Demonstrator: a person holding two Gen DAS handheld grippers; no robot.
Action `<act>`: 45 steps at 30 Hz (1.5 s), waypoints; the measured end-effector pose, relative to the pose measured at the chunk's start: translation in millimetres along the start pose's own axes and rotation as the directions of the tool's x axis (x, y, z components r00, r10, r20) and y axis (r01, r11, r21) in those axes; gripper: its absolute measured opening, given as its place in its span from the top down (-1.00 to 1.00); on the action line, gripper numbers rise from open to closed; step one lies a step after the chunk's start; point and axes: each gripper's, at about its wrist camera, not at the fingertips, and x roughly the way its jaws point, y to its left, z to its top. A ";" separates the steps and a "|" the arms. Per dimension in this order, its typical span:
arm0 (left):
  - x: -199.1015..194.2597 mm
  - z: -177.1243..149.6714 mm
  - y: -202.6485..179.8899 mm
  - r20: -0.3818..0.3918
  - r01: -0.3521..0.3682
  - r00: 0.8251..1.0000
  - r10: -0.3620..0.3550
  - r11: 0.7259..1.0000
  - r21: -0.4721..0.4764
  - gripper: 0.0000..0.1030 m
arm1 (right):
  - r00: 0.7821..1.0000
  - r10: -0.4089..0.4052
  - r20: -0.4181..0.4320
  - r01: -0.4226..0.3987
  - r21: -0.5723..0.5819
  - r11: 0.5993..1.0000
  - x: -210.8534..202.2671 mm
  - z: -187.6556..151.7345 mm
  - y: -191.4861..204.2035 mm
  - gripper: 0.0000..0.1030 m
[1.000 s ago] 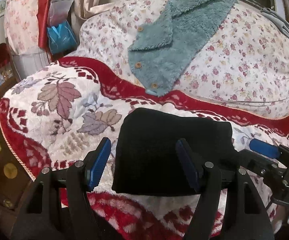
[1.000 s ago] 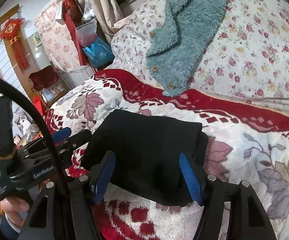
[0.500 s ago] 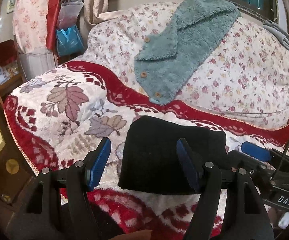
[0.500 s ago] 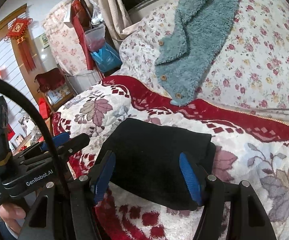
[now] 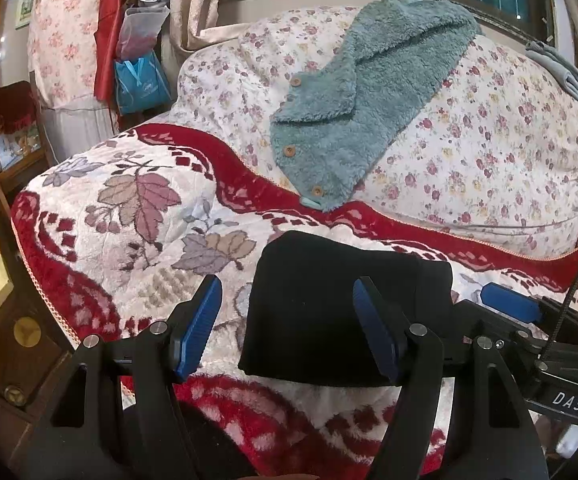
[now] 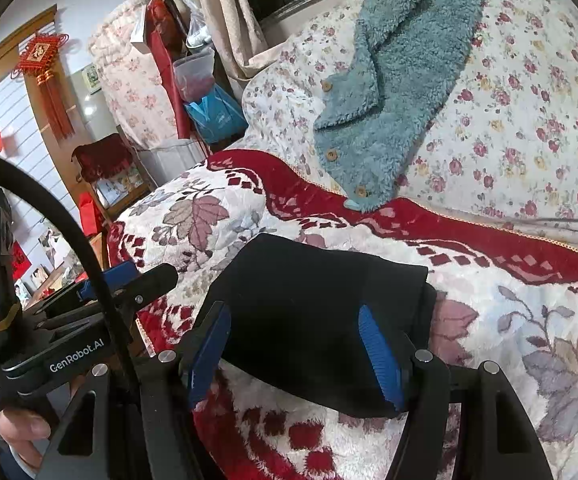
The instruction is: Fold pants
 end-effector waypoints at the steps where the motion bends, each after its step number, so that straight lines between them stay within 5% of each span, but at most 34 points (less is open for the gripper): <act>1: 0.3 -0.1 -0.5 0.000 -0.003 1.000 0.003 1.000 0.000 -0.34 | 1.000 -0.001 0.000 0.001 0.000 1.000 0.1 0.2 0.2 -0.25; 45: 35.3 9.4 -10.9 -0.023 -0.005 1.000 0.006 1.000 0.022 -0.34 | 0.998 -0.002 -0.060 0.004 0.028 1.000 27.8 10.2 -28.3 -0.25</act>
